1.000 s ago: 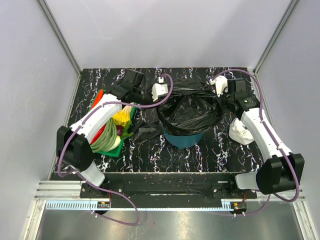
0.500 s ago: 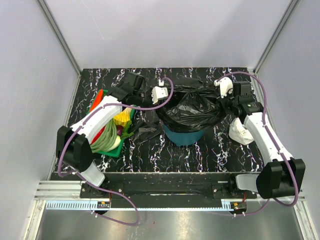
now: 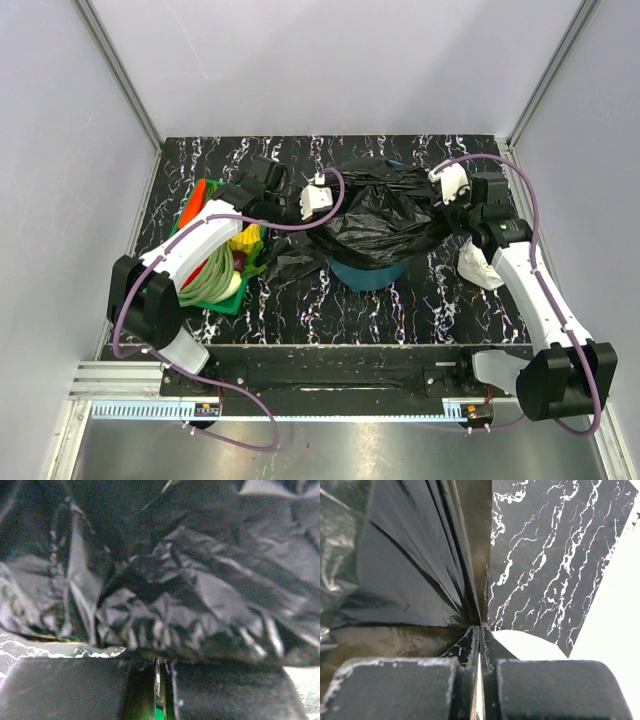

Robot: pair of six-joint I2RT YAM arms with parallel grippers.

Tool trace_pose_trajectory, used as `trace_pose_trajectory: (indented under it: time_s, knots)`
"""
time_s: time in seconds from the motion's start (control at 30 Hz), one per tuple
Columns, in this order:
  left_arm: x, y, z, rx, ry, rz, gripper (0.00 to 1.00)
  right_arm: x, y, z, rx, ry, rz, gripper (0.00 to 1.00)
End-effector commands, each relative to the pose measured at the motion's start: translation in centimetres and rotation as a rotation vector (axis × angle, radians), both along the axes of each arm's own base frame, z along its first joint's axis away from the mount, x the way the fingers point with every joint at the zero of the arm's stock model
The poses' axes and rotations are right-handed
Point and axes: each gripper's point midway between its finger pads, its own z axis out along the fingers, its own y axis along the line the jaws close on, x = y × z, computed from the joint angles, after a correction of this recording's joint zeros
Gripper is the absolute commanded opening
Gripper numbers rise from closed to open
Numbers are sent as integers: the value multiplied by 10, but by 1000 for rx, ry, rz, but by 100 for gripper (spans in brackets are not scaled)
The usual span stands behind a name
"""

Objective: Put the trash bags into the trash bin

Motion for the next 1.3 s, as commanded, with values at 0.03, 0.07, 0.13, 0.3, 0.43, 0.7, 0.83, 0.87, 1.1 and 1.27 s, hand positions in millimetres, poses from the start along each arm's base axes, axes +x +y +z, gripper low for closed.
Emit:
trace_pose_trajectory:
  time_s: [0.03, 0.07, 0.13, 0.3, 0.43, 0.7, 0.83, 0.87, 1.1, 1.27]
  knots:
    - [4, 7, 10, -10, -69, 16, 0, 14, -4, 10, -49, -49, 30, 5]
    - [4, 7, 10, -11, -70, 19, 0, 18, -6, 10, -56, -48, 25, 5]
    - [6, 5, 12, -22, -76, 25, 0, 27, -8, 10, -66, -49, 16, 5]
    - [13, 3, 16, -33, -85, 45, 0, 44, -15, 11, -109, -55, -6, 6]
    - [17, 2, 18, -37, -94, 53, 9, 43, -21, 2, -145, -31, -7, 7]
    - [15, -3, 14, -49, -92, 19, 0, 29, -20, -14, -133, -10, 1, 4]
    - [13, -3, 16, -57, -90, 10, 0, 29, -23, -8, -63, -16, -25, 13]
    - [13, -3, 17, -58, -90, 11, 0, 28, -22, -6, -51, -19, -20, 16]
    - [13, -6, 30, -84, -89, 25, 32, 24, -14, 21, 10, -30, -23, 59]
    - [14, -9, 48, -119, -88, 49, 63, 22, -7, 48, 74, -49, -30, 66]
